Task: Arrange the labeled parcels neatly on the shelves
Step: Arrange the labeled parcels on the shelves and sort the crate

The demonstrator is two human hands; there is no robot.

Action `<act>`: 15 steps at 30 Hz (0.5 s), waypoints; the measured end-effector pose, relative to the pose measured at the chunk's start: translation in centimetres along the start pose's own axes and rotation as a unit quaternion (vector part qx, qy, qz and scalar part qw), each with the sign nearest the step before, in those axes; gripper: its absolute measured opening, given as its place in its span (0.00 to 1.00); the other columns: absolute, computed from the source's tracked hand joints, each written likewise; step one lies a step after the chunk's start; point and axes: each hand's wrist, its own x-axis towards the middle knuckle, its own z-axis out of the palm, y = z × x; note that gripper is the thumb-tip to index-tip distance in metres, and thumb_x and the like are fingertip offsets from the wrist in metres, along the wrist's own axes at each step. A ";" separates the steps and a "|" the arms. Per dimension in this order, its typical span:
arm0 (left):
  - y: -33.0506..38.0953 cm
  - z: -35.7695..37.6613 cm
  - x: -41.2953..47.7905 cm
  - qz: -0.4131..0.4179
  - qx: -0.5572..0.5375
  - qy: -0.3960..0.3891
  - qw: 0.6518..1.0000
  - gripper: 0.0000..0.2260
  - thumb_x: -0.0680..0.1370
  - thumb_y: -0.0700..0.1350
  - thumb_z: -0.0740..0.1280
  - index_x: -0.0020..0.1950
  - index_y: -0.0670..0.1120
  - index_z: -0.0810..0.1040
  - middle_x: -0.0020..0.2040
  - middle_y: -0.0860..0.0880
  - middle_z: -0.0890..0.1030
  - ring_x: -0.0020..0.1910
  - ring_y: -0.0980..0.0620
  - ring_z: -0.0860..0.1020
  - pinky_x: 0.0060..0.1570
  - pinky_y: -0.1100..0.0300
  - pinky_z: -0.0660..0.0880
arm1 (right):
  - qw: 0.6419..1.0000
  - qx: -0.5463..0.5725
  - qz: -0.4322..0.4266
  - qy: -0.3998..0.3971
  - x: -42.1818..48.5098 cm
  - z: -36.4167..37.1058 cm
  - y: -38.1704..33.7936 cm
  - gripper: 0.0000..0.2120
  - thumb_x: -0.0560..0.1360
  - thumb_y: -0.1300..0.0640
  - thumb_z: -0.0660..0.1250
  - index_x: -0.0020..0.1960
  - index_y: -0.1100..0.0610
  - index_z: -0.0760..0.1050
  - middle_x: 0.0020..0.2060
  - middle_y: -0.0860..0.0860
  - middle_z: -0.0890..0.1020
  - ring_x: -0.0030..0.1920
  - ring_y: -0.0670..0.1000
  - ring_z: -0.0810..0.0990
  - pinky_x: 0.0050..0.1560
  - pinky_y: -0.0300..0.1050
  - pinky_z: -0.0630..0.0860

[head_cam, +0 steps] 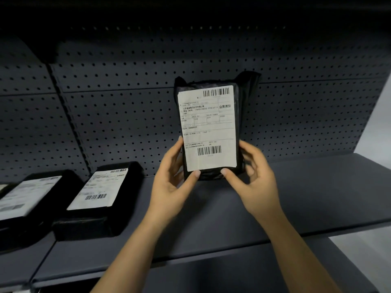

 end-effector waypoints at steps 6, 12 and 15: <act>0.6 -0.4 0.3 0.029 -0.005 0.006 1.000 0.31 0.74 0.31 0.67 0.75 0.40 0.60 0.75 0.45 0.66 0.74 0.49 0.66 0.71 0.51 0.66 | 1.000 0.001 -0.028 0.005 0.1 0.7 -0.7 0.30 0.72 0.70 0.72 0.69 0.51 0.68 0.64 0.46 0.77 0.66 0.47 0.75 0.64 0.38 0.72; 0.6 -1.2 -0.1 0.021 0.005 0.015 1.000 0.31 0.75 0.31 0.65 0.76 0.41 0.60 0.74 0.49 0.68 0.73 0.53 0.67 0.69 0.53 0.67 | 1.000 -0.003 -0.003 -0.011 -0.1 1.9 -0.3 0.30 0.72 0.66 0.73 0.69 0.47 0.68 0.65 0.47 0.76 0.66 0.44 0.74 0.65 0.42 0.72; 0.5 -2.1 -0.4 -0.014 0.068 0.025 0.997 0.31 0.76 0.32 0.66 0.76 0.46 0.61 0.69 0.61 0.72 0.69 0.62 0.69 0.61 0.69 0.71 | 0.998 -0.027 0.037 -0.053 0.1 3.0 0.6 0.31 0.73 0.63 0.73 0.69 0.42 0.68 0.65 0.47 0.75 0.66 0.44 0.74 0.66 0.48 0.74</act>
